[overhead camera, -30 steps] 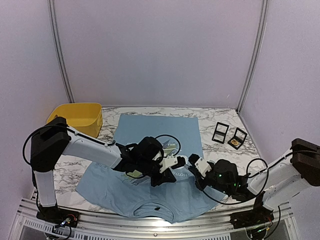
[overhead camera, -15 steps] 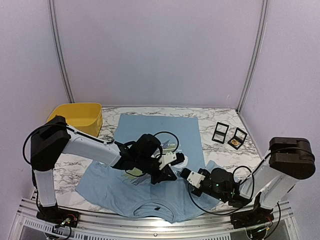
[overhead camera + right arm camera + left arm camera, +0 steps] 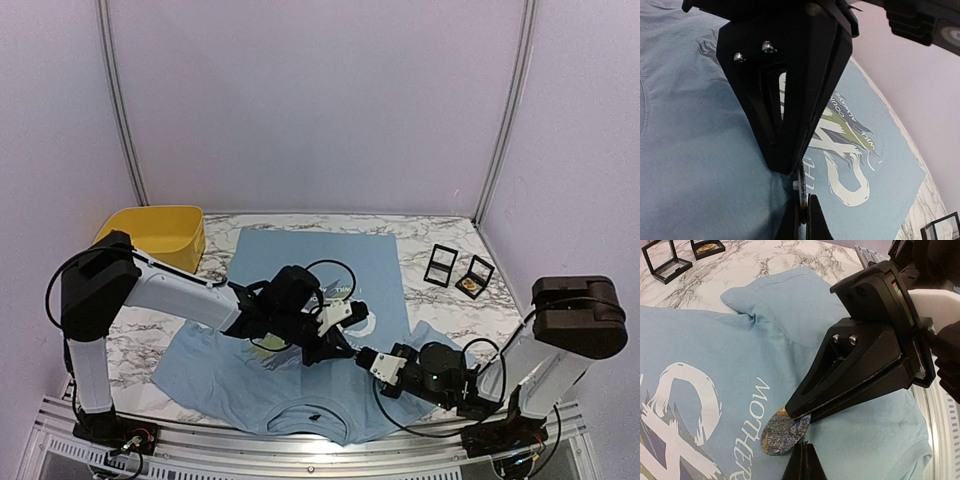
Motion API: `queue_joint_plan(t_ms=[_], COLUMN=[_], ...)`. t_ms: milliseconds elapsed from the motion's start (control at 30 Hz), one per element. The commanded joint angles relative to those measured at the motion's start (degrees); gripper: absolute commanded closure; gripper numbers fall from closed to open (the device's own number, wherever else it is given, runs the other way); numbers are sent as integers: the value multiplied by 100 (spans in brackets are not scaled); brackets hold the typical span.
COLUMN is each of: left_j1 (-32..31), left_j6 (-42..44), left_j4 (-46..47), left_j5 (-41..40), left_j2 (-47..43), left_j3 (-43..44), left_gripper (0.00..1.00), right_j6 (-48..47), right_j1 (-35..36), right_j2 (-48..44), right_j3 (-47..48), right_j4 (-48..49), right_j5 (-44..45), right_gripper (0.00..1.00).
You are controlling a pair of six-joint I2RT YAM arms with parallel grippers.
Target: Pin the brooch onto the clothing
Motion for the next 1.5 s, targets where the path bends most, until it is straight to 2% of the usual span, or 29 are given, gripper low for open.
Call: queue_joint_plan(t_ms=[0,200,367,533,667,833,1033,1233,1467], left_j1=[66,86,86,86,78,85,85,86,86], left_j6=[-37,-28,-66,-40,-63,-43,-41,-13,11], left_j4=[194,199,208,208,208,215,208,216,216], left_j5=[37,0,-3,75,163,159,188,77,-8], left_j2=[-296,-288,-368,-429,-437,-455,-457,-493,-495], left_j3=[-108,-152,-161,-221,-249,-258,-267,-267,-291], left_gripper=[100,100,100,100,100,100,100,100,100], right_j6=[-72,368,489,435,-164,-712,-921,-765,-33], right_j1=[65,69,28,-85,-131,-126,-124,-107,-165], right_j2=[-195,-536,-683,-707,-397,120,299,256,-290], right_j3=[-81,-135,-176,-191,56,-29,74,-55,-216], right_j4=[-89,-183,-175,-9,-76,705,785,696,356], right_j5=[-202,-870,-1003,-548,-37,217,253,-319,-1324], right_gripper=[100,100,100,100,100,100,100,100,100])
